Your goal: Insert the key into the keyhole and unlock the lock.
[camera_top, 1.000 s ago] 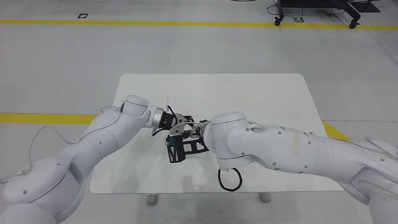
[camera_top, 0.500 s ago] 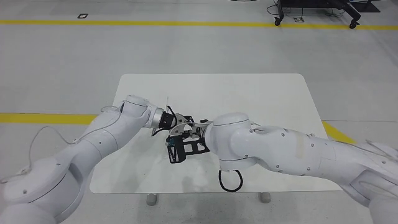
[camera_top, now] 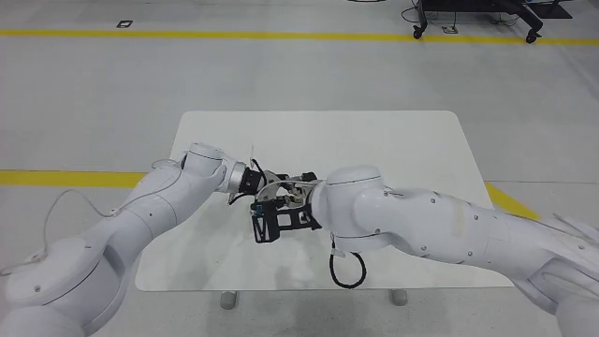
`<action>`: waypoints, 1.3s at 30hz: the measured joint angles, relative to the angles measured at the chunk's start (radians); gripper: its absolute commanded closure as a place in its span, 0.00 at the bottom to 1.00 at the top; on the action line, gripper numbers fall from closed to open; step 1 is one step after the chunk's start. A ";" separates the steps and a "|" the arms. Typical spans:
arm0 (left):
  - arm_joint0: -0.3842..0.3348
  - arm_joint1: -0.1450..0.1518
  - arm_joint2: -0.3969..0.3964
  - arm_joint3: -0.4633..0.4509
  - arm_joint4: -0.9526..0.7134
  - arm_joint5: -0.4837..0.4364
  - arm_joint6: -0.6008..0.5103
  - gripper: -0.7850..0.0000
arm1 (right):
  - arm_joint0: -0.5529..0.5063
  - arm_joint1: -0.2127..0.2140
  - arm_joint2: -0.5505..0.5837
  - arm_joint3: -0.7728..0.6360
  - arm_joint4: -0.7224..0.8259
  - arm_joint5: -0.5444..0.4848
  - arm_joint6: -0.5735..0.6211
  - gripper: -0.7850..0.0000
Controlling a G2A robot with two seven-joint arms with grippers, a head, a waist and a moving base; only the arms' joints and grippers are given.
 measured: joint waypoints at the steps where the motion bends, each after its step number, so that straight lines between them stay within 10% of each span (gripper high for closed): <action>1: 0.000 0.000 0.000 0.000 0.000 0.000 0.000 1.00 | -0.003 0.002 0.008 -0.001 0.001 0.000 -0.002 0.00; 11: -0.002 0.002 0.000 0.010 -0.009 -0.006 -0.006 1.00 | -0.136 0.081 0.262 -0.016 0.142 0.011 -0.158 0.00; 22: -0.006 0.007 -0.030 0.037 -0.003 -0.036 -0.026 1.00 | -0.548 0.214 0.748 0.091 0.591 -0.240 -0.445 0.00; 37: 0.023 0.017 -0.087 -0.014 0.008 -0.105 0.072 1.00 | -0.599 0.208 0.692 0.186 0.824 -0.206 -0.442 0.00; 38: 0.027 0.019 -0.096 -0.023 0.009 -0.111 0.084 1.00 | -0.588 0.206 0.679 0.209 0.888 -0.190 -0.414 0.05; 39: 0.034 0.023 -0.109 -0.034 0.007 -0.117 0.096 1.00 | -0.572 0.202 0.663 0.235 0.977 -0.177 -0.382 0.53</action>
